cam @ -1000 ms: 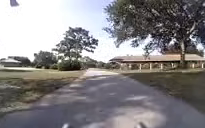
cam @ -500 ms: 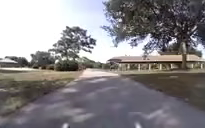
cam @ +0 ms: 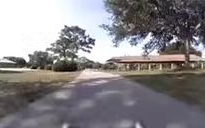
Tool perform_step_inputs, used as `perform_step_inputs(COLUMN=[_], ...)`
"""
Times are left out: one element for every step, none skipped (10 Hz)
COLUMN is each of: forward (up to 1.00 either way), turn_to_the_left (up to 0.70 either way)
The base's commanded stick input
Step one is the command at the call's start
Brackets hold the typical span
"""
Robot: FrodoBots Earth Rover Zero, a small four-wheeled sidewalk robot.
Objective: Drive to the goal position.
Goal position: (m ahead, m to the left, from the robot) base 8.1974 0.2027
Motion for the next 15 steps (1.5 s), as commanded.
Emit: perform_step_inputs(forward=[1.0, 1.0, 1.0, 1.0, 1.0, 1.0, 1.0, 1.0, 1.0, 1.0, 1.0, 1.0, 1.0, 1.0, 1.0], turn_to_the_left=[0.0, 0.0, 0.0, 0.0, 0.0, 0.0, 0.0, 0.0, 0.0, 0.0, 0.0, 0.0, 0.0, 0.0, 0.0])
